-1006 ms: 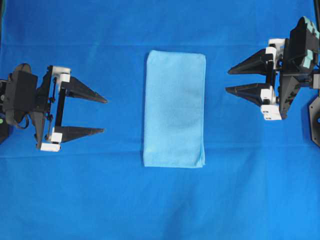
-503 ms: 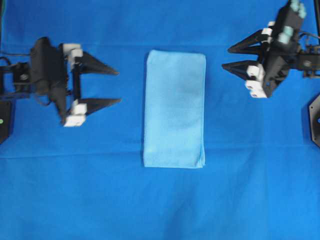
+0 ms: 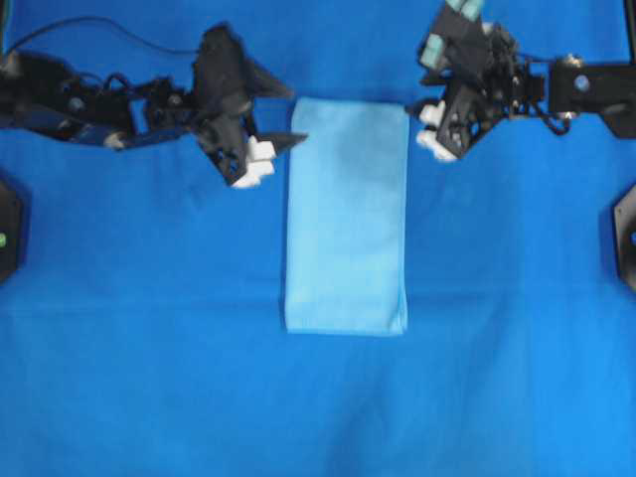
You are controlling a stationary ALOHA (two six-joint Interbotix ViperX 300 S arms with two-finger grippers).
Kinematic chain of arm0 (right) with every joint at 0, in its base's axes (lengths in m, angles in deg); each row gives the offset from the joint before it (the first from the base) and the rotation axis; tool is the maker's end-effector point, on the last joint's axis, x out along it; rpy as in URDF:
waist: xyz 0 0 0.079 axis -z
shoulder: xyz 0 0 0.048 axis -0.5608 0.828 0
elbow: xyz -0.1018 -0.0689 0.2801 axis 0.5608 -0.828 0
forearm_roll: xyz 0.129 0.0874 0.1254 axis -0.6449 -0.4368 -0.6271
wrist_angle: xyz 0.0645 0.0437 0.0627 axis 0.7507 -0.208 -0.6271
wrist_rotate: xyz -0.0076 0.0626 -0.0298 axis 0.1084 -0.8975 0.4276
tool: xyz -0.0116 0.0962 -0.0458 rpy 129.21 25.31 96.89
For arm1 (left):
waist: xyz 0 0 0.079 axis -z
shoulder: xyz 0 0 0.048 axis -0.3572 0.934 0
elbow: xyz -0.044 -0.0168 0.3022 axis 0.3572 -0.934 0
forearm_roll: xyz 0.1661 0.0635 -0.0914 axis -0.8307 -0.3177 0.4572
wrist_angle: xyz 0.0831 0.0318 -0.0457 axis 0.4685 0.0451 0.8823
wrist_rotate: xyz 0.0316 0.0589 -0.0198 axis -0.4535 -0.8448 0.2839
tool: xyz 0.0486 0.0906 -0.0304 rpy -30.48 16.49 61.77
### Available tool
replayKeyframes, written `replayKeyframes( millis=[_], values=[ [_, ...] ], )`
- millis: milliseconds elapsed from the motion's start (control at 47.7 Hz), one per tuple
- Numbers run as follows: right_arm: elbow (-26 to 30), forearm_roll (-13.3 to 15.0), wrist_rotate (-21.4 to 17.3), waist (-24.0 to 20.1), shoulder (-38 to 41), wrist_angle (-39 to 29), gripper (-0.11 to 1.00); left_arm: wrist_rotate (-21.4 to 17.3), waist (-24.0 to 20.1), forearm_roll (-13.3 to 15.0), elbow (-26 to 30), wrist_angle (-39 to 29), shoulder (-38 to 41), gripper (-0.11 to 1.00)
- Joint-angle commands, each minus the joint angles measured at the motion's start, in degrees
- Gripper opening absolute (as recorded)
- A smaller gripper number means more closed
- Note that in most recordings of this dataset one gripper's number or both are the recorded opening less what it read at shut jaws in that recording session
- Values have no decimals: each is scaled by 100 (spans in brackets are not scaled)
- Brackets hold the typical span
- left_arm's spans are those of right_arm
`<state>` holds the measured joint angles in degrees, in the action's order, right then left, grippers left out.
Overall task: Fold the light blue towel.
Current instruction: 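Move both grippers to the strip's far corners and grasp them, then fold the far half toward the near edge with both grippers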
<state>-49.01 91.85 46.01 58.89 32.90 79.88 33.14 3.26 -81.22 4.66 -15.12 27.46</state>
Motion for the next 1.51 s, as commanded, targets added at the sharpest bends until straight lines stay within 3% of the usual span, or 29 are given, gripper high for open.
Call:
replayKeyframes(
  millis=[0, 272, 566, 629, 796, 859, 1110, 1488],
  values=[
    [202, 35, -9, 35, 185, 132, 59, -9, -141, 9, 290, 26, 272, 74],
    [343, 62, -9, 246, 835, 624, 59, -9, -439, 9, 501, 35, 905, 74],
    [422, 97, -9, 299, 1107, 712, 57, -9, -457, 0, 510, 26, 976, 71],
    [369, 97, -9, 290, 1090, 694, 51, -26, -457, 0, 501, 18, 976, 61],
    [264, 88, -26, 211, 1037, 633, 7, -132, -457, 0, 510, -35, 976, 13],
    [237, 88, -53, 202, 1028, 633, 4, -132, -457, 0, 519, -88, 976, 2],
    [264, 62, -88, 202, 923, 360, 4, -167, -466, -9, 624, -202, 914, 2],
    [299, 97, -35, 352, 141, -185, 4, -624, -624, 0, 932, -589, 483, 2]
  ],
)
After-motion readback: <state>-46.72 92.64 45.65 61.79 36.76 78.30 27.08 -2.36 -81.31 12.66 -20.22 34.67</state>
